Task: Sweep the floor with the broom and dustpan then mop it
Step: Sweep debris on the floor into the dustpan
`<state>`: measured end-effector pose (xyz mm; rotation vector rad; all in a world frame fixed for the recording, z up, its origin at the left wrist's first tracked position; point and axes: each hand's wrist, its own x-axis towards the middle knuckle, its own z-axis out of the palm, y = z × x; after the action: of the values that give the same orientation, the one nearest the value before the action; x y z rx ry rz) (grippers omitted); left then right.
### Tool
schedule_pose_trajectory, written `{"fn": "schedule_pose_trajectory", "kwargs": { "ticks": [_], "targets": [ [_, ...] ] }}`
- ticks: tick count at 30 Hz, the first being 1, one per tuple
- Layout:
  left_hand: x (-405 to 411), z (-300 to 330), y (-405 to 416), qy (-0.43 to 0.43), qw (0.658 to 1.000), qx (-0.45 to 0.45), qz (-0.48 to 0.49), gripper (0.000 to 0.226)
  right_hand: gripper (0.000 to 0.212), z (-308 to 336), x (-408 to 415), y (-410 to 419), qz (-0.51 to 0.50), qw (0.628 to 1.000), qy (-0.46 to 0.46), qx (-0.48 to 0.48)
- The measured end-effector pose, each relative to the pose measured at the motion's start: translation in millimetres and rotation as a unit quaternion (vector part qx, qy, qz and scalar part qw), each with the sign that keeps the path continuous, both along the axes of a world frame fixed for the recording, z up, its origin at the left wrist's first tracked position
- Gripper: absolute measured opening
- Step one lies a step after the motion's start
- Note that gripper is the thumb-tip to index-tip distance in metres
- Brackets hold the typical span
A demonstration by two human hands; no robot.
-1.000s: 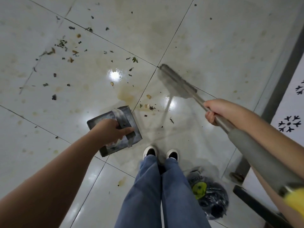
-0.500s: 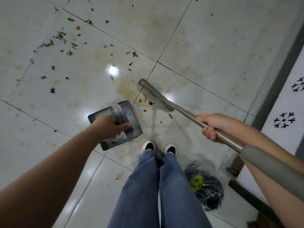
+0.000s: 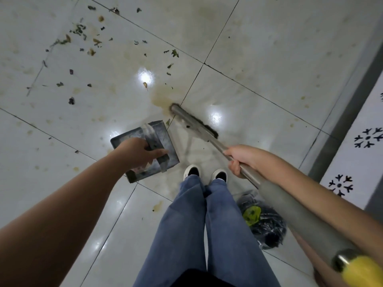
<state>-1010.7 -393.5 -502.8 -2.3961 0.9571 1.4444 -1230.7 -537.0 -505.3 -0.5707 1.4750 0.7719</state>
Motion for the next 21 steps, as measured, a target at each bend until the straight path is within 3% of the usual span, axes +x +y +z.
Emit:
{"fn": "schedule_pose_trajectory", "kwargs": {
  "ticks": [1, 4, 8, 11, 13, 16, 21],
  "targets": [
    [0.2, 0.2, 3.1, 0.001, 1.0, 0.0, 0.001, 0.051, 0.018, 13.0, -4.0, 1.7, -0.028, 0.999, -0.004, 0.021],
    [1.0, 1.4, 9.3, 0.001, 1.0, -0.002, 0.0, 0.049, 0.04, 41.2, -23.9, -3.4, -0.107, 0.994, 0.008, 0.009],
    [3.4, 2.9, 10.8, -0.007, 1.0, 0.0, -0.017, 0.051, 0.014, 55.1, -29.8, -12.6, -0.157, 0.986, 0.023, -0.059],
    [6.1, -0.7, 15.0, 0.009, 1.0, -0.008, -0.003, 0.05, 0.045, 36.3, -23.7, -15.0, -0.227, 0.972, 0.045, -0.046],
    [7.3, -3.9, 19.3, 0.01, 1.0, -0.01, 0.012, 0.051, 0.05, 22.9, -14.8, -4.4, -0.253, 0.966, 0.043, -0.021],
    [7.2, -4.9, 26.2, -0.003, 1.0, -0.018, 0.006, 0.054, 0.047, 10.9, -1.6, 23.5, -0.206, 0.977, 0.037, 0.036],
    [13.7, 6.3, 43.6, -0.006, 1.0, -0.006, 0.02, 0.06, 0.066, 25.2, 11.5, 58.5, -0.196, 0.971, 0.003, 0.135]
  ]
}}
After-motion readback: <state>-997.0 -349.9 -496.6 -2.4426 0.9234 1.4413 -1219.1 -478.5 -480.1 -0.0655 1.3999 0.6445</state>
